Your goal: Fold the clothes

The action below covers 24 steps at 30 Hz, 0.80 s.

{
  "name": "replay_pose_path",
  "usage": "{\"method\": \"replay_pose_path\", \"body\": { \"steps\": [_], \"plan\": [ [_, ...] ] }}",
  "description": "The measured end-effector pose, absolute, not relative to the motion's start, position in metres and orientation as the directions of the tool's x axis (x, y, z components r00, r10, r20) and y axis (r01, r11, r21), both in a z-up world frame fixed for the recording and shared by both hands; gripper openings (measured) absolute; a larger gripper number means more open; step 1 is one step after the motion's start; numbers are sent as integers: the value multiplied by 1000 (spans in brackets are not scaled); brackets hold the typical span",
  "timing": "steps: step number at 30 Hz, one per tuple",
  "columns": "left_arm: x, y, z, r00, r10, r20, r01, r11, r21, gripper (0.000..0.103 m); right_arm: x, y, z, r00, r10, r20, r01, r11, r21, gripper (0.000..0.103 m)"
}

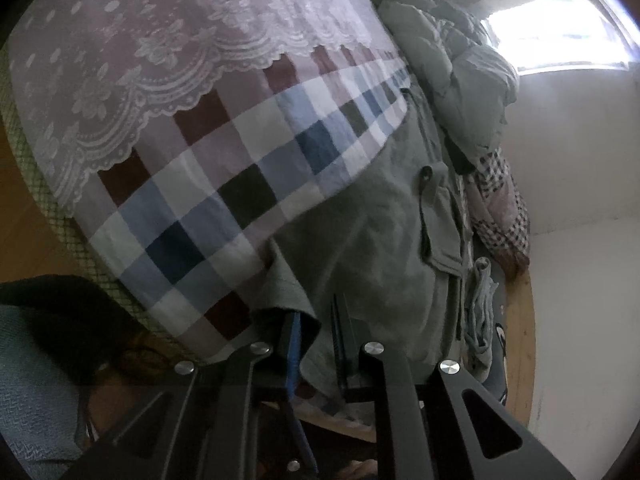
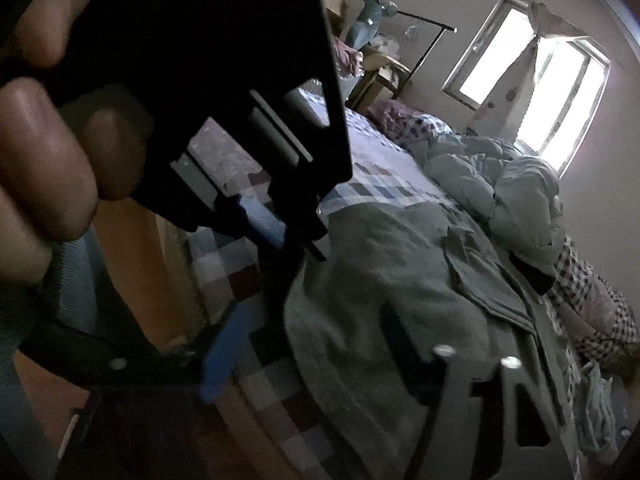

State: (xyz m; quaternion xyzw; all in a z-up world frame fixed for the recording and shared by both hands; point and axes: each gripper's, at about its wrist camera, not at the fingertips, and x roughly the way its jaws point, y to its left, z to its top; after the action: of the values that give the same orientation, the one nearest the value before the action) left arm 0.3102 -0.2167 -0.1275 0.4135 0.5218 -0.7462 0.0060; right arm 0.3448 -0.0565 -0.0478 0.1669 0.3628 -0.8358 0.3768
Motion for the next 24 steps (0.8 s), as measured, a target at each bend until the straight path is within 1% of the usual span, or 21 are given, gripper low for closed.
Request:
{"method": "replay_pose_path", "body": {
  "steps": [6, 9, 11, 12, 14, 16, 18, 19, 20, 22, 24],
  "plan": [
    [309, -219, -132, -662, 424, -618, 452, -433, -780, 13, 342, -59, -59, -675, -478, -562, 738, -424, -525, 63],
    [311, -222, -132, -681, 435, -589, 428, -416, -802, 13, 339, -59, -63, -663, -480, -575, 749, -411, -520, 58],
    [311, -221, -130, -690, 439, -576, 412, -417, -811, 13, 337, -60, -64, -670, -476, -570, 742, -412, -528, 51],
    [311, -220, -129, -694, 441, -570, 404, -417, -814, 13, 336, -61, -65, -673, -475, -567, 739, -413, -532, 49],
    [310, -220, -128, -695, 447, -563, 397, -414, -819, 13, 334, -62, -67, -680, -470, -562, 733, -414, -540, 42],
    [310, -222, -129, -695, 449, -562, 400, -409, -821, 13, 330, -64, -68, -688, -463, -559, 725, -415, -550, 38],
    [311, -224, -130, -694, 452, -560, 405, -397, -824, 13, 328, -66, -70, -693, -457, -557, 720, -413, -557, 30],
    [312, -225, -132, -695, 456, -556, 409, -385, -827, 13, 327, -67, -71, -696, -455, -556, 717, -412, -562, 23],
    [312, -227, -132, -697, 461, -549, 409, -373, -833, 13, 326, -68, -71, -699, -451, -555, 715, -412, -565, 13],
    [315, -229, -133, -708, 467, -529, 405, -345, -847, 14, 323, -68, -71, -701, -444, -558, 713, -417, -564, 4],
    [318, -233, -130, -731, 461, -503, 393, -317, -863, 20, 318, -67, -67, -693, -448, -564, 721, -440, -536, 2]
  ]
}}
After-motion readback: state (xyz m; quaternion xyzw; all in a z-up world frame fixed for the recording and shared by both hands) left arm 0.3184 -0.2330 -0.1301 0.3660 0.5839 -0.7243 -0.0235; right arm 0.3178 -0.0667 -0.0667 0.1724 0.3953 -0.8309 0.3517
